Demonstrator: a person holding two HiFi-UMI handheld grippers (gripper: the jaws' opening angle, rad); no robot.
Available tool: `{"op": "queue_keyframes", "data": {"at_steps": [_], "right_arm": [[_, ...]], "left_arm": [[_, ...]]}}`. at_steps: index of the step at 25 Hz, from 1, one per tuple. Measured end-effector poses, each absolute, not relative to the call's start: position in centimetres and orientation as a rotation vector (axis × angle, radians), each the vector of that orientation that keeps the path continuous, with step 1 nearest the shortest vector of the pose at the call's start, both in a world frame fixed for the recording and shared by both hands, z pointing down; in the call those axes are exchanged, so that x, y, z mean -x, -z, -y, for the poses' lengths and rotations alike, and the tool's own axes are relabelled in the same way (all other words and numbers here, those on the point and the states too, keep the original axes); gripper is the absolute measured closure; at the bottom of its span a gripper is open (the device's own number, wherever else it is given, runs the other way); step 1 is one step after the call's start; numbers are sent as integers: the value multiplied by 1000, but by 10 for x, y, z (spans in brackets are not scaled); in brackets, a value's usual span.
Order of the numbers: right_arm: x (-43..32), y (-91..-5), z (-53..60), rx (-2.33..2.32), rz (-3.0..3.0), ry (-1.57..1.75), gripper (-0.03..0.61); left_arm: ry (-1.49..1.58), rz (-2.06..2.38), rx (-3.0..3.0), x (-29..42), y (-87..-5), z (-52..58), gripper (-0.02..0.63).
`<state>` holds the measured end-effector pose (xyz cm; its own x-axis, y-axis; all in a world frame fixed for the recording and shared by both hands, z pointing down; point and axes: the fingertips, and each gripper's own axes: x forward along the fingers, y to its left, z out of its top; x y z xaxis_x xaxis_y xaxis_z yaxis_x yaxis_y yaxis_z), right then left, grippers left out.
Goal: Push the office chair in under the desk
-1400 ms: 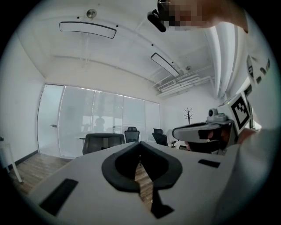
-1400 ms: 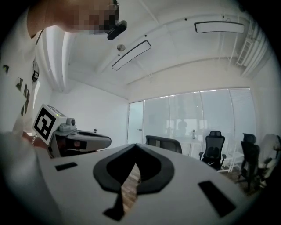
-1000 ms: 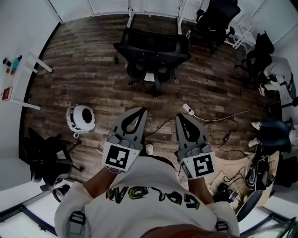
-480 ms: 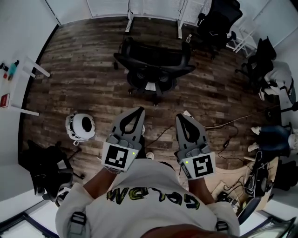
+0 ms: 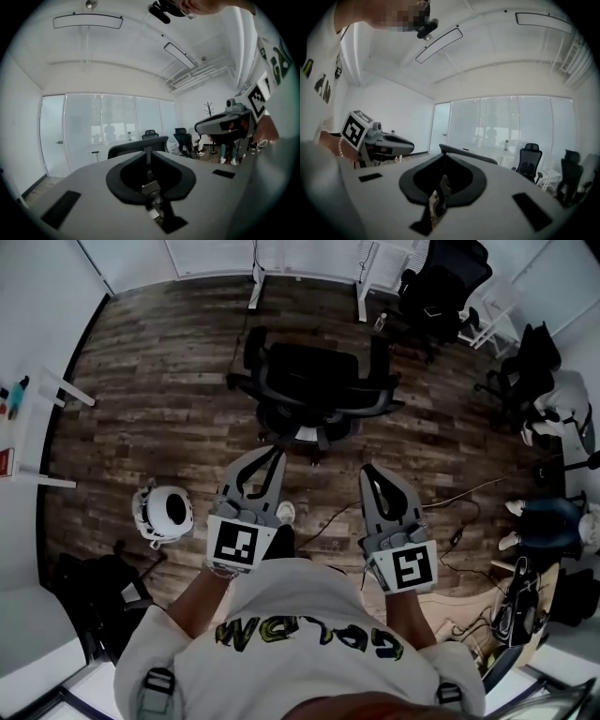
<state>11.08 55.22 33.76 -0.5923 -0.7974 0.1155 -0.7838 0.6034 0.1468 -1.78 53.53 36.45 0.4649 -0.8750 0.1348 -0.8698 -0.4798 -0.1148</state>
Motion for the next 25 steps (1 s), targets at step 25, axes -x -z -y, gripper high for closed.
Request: {"op": "queue_keyframes", "data": {"at_steps": [25], "right_arm": [[-223, -545, -347, -848, 2027, 342, 307]], "left_arm": [[1261, -1106, 2355, 134, -558, -326, 359]]}}
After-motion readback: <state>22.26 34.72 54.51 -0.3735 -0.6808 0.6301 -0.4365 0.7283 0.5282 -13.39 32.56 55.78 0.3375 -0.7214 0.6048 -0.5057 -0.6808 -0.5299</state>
